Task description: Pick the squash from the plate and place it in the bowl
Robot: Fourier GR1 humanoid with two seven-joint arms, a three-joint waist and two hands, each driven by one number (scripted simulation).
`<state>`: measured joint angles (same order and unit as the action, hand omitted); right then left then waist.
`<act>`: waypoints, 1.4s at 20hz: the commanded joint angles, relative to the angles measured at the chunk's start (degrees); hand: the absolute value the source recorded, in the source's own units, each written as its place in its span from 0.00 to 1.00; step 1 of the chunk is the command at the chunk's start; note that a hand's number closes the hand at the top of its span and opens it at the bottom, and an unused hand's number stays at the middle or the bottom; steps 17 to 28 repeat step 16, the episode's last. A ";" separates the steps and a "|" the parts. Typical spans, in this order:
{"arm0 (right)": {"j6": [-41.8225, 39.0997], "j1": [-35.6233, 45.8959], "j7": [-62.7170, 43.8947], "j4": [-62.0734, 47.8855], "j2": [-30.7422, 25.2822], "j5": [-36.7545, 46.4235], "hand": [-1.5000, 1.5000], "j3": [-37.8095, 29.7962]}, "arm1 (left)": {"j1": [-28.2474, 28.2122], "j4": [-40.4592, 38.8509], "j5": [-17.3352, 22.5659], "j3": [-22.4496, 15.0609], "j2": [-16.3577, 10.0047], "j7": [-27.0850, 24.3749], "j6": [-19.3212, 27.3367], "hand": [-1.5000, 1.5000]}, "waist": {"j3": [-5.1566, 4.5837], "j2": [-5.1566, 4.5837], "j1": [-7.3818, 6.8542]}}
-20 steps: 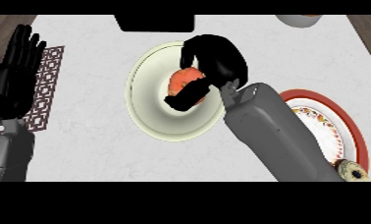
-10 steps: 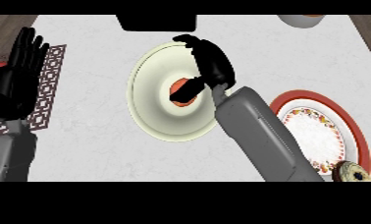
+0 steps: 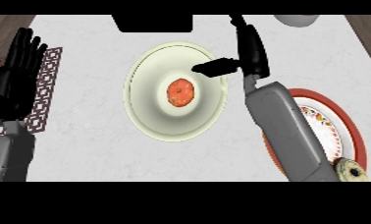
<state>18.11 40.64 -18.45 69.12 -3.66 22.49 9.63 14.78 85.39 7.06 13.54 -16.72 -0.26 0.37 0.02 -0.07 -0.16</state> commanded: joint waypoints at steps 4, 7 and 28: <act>-3.91 -2.39 4.20 1.89 -8.07 -9.36 0.00 -12.68 | -1.31 1.13 0.03 0.44 0.33 0.86 0.54 0.50 | 0.00 0.01 0.13; -10.03 -6.28 10.71 2.90 -13.31 -15.83 0.00 -17.81 | 1.70 0.17 0.89 1.71 -1.88 1.77 -0.43 0.50 | 0.04 0.01 0.47; -26.30 -15.04 23.70 -3.79 -24.30 -26.37 0.00 -28.07 | -0.21 1.96 0.34 0.58 -0.14 2.01 0.04 0.50 | 0.02 0.05 0.38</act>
